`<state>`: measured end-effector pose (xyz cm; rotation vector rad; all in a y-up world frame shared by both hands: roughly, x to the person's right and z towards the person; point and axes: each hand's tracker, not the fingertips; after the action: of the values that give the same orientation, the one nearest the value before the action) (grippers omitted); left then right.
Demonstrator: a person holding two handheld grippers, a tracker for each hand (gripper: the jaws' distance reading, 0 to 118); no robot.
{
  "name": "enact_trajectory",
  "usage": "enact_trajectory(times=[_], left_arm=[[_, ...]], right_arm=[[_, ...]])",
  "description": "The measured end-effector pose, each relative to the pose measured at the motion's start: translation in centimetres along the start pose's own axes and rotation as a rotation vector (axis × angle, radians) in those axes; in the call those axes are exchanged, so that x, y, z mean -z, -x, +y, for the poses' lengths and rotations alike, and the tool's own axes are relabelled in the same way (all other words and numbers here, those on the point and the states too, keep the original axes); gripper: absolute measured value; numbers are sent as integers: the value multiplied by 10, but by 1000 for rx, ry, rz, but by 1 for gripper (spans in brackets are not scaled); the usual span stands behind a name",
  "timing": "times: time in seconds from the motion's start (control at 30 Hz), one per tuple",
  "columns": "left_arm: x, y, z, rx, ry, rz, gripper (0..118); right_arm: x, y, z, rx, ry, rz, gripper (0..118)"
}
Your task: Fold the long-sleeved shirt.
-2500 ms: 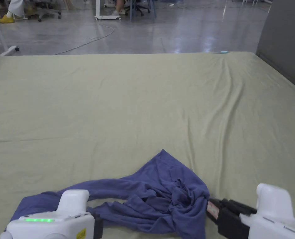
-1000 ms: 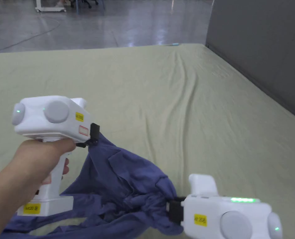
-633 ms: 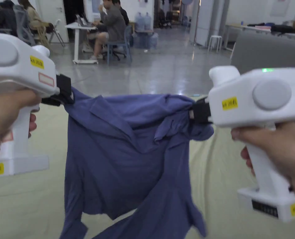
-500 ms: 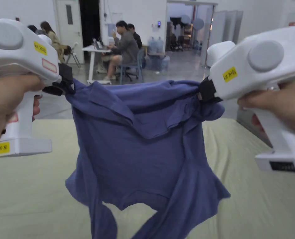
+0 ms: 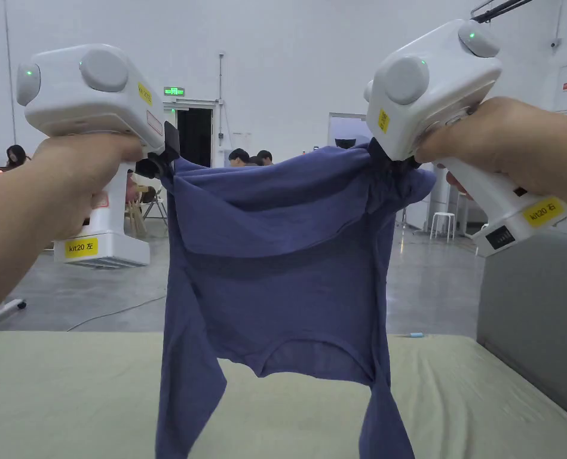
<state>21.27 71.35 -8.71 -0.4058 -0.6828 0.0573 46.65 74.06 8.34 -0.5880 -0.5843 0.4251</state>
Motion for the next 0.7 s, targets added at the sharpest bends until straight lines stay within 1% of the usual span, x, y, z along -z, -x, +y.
enact_trajectory(times=[0.1,0.17,0.2,0.27,0.37,0.47,0.5,0.53,0.57,0.63,0.67,0.7], left_arm=[[24,4,-26,31,31,3,0],[49,11,-55,40,111,19,0],[62,16,-78,37,144,23,0],[92,30,-122,6,219,24,0],[129,50,-211,-77,375,39,0],[143,69,-311,-108,530,69,0],[142,74,-344,-134,568,65,0],[138,77,-369,-139,619,66,0],[132,77,-393,-106,659,77,0],[114,78,-426,-102,689,47,0],[106,85,-438,-107,671,46,0],[93,88,-450,-117,713,27,0]], right_arm=[[29,15,-25,-8,28,-2,2],[57,34,-54,-28,81,28,2],[75,46,-75,-16,112,62,2],[107,74,-119,2,187,91,2],[150,128,-204,43,299,176,2],[175,190,-300,18,433,236,2],[175,209,-329,4,476,261,2],[171,223,-353,1,478,275,2],[165,235,-375,-13,486,297,2],[142,251,-407,3,490,326,2],[131,257,-423,7,500,345,2],[116,262,-435,10,501,348,2]])
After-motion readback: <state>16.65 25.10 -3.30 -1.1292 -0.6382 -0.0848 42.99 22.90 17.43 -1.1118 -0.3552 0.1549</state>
